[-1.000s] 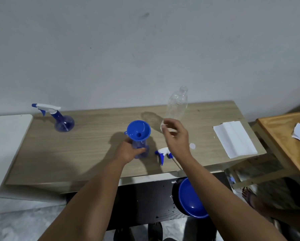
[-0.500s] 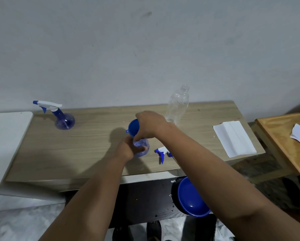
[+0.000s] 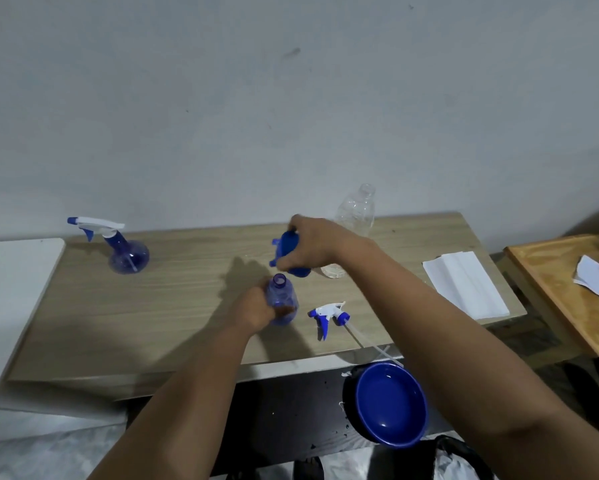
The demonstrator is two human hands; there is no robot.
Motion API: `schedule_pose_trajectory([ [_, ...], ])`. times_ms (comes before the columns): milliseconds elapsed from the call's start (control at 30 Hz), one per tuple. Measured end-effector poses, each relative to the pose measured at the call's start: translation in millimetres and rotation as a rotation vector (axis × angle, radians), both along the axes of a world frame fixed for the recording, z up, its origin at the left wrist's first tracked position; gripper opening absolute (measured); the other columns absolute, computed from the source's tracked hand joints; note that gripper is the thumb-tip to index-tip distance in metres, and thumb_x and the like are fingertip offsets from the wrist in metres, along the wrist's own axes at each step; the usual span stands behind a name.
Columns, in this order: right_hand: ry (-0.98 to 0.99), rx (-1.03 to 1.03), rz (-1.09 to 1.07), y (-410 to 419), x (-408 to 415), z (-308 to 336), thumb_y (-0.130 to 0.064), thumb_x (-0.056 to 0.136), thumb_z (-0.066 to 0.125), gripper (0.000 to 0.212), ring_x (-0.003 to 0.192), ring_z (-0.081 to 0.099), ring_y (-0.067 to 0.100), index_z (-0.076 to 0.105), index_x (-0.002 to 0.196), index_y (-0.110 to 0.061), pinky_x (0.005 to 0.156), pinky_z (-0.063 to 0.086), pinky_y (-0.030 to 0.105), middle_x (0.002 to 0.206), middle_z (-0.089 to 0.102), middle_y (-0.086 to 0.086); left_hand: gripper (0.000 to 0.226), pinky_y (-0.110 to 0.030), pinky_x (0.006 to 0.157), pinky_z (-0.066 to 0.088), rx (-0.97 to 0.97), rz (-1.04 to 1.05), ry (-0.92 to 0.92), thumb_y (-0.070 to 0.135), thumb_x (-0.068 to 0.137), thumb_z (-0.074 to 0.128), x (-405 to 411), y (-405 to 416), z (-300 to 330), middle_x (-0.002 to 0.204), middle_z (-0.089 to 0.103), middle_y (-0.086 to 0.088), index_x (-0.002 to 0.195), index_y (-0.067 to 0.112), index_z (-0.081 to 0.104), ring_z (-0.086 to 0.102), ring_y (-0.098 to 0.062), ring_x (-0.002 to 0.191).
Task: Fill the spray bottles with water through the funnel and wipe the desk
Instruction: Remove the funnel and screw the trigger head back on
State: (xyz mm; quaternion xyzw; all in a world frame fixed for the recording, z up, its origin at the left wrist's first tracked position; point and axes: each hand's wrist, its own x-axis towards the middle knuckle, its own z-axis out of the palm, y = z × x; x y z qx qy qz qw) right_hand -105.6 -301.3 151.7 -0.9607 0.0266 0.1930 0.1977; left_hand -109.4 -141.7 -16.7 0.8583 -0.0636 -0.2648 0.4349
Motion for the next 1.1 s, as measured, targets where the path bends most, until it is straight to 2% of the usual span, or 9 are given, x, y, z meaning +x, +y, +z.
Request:
schedule_pose_trajectory([
  [67, -0.039, 0.140, -0.151, -19, -4, -9, -0.049, 0.076, 0.083, 0.074, 0.105, 0.062, 0.023, 0.049, 0.134, -0.020, 0.092, 0.056, 0.040, 0.118, 0.063, 0.001, 0.041, -0.039, 0.091, 0.055, -0.059, 0.018, 0.015, 0.022, 0.074, 0.089, -1, 6, -4, 0.101, 0.074, 0.003, 0.103, 0.031, 0.062, 0.070, -0.018, 0.097],
  [133, -0.096, 0.257, -0.274, -28, -7, -34, -0.043, 0.073, 0.086, 0.074, 0.103, 0.063, 0.021, 0.047, 0.132, -0.020, 0.089, 0.056, 0.037, 0.117, 0.063, 0.001, 0.052, -0.030, 0.088, 0.055, -0.082, 0.018, 0.002, 0.024, 0.071, 0.090, -3, 9, 0, 0.103, 0.072, 0.009, 0.114, 0.028, 0.061, 0.069, -0.011, 0.097],
  [300, -0.162, 0.480, -0.490, -20, -9, -125, -0.033, 0.072, 0.092, 0.074, 0.107, 0.063, 0.020, 0.045, 0.128, -0.020, 0.080, 0.047, 0.028, 0.119, 0.060, -0.001, 0.053, -0.003, 0.063, 0.043, -0.087, -0.012, -0.020, 0.021, 0.073, 0.089, -1, 11, -1, 0.096, 0.067, 0.017, 0.117, 0.024, 0.060, 0.062, 0.003, 0.084],
  [400, -0.189, 0.537, -0.592, -14, -9, -170, -0.029, 0.073, 0.092, 0.072, 0.110, 0.063, 0.022, 0.048, 0.129, -0.018, 0.088, 0.047, 0.030, 0.117, 0.061, -0.002, 0.060, -0.012, 0.075, 0.047, -0.061, -0.028, -0.062, 0.024, 0.070, 0.091, 2, 14, -7, 0.104, 0.070, 0.009, 0.121, 0.022, 0.061, 0.065, -0.005, 0.091],
  [500, -0.183, 0.557, -0.647, -11, -7, -195, -0.027, 0.074, 0.092, 0.071, 0.101, 0.063, 0.023, 0.048, 0.128, -0.015, 0.084, 0.046, 0.031, 0.112, 0.061, -0.002, 0.064, -0.018, 0.081, 0.049, -0.044, -0.019, -0.074, 0.026, 0.067, 0.092, 5, 17, -15, 0.106, 0.071, 0.010, 0.123, 0.024, 0.061, 0.067, -0.007, 0.093],
  [633, -0.176, 0.520, -0.672, -10, 0, -210, -0.030, 0.072, 0.094, 0.074, 0.102, 0.067, 0.027, 0.047, 0.127, -0.017, 0.088, 0.054, 0.040, 0.114, 0.065, 0.001, 0.063, -0.011, 0.076, 0.045, -0.065, -0.026, -0.100, 0.027, 0.066, 0.092, 6, 17, -16, 0.102, 0.070, 0.017, 0.121, 0.028, 0.062, 0.063, 0.008, 0.089],
  [900, -0.153, 0.296, -0.587, -17, -13, -191, -0.021, 0.084, 0.081, 0.058, 0.119, 0.066, 0.034, 0.059, 0.137, -0.011, 0.090, 0.049, 0.036, 0.130, 0.069, 0.012, 0.062, -0.021, 0.082, 0.052, -0.120, -0.021, -0.082, 0.020, 0.067, 0.091, 6, 16, -23, 0.104, 0.072, 0.010, 0.122, 0.023, 0.062, 0.068, -0.003, 0.091],
  [1000, -0.075, 0.139, -0.546, -30, -27, -179, -0.022, 0.090, 0.068, 0.043, 0.110, 0.070, 0.035, 0.067, 0.132, -0.018, 0.088, 0.055, 0.037, 0.124, 0.072, 0.012, 0.061, -0.017, 0.078, 0.050, -0.124, -0.017, -0.073, 0.017, 0.069, 0.091, 5, 15, -22, 0.103, 0.073, 0.007, 0.123, 0.020, 0.061, 0.068, -0.003, 0.088],
  [1100, 0.062, -0.047, -0.484, -50, -43, -168, -0.021, 0.086, 0.065, 0.025, 0.098, 0.069, 0.033, 0.069, 0.110, -0.014, 0.080, 0.055, 0.035, 0.111, 0.072, 0.009, 0.061, -0.025, 0.081, 0.053, -0.119, -0.003, -0.077, 0.017, 0.069, 0.091, 3, 13, -20, 0.104, 0.073, 0.005, 0.122, 0.020, 0.061, 0.069, -0.010, 0.092],
])
